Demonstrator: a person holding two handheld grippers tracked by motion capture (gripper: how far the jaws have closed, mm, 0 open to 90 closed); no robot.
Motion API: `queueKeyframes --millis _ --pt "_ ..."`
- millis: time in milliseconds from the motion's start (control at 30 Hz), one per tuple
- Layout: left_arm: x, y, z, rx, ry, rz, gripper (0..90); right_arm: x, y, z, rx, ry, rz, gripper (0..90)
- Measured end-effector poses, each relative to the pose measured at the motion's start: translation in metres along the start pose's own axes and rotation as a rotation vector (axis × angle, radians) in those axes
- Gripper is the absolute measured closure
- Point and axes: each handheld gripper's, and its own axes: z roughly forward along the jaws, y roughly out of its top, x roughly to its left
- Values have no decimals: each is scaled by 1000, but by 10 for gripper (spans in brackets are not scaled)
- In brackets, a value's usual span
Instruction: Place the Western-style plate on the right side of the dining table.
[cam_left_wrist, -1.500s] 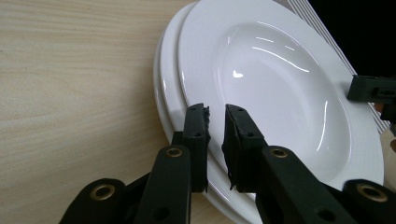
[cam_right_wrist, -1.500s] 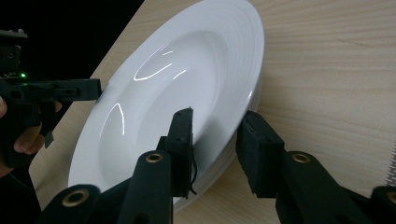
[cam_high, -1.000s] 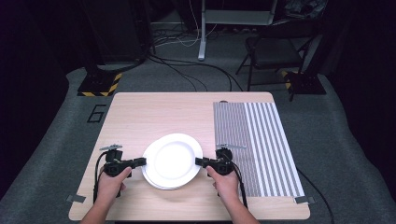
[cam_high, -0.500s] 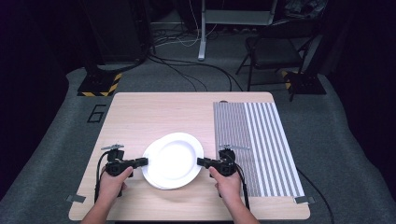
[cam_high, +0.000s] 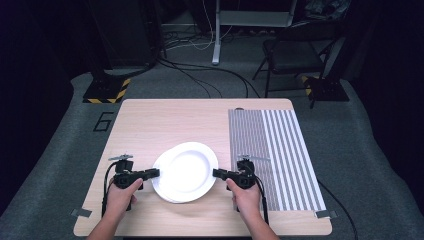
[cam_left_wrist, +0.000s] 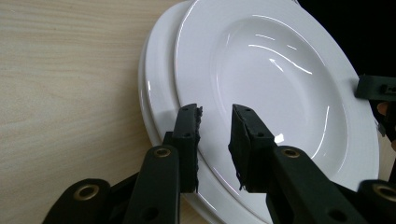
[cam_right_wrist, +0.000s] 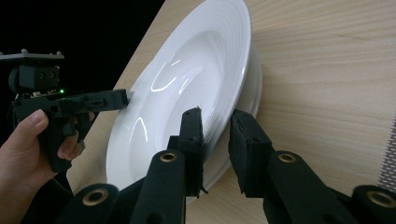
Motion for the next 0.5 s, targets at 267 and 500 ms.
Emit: queueKeyframes --millis 267,500 --pt "0 0 0 -3 5 1 721 -2 1 -1 -12 -2 12 754" --pt "0 0 0 -7 10 10 721 -1 1 5 15 1 7 704"
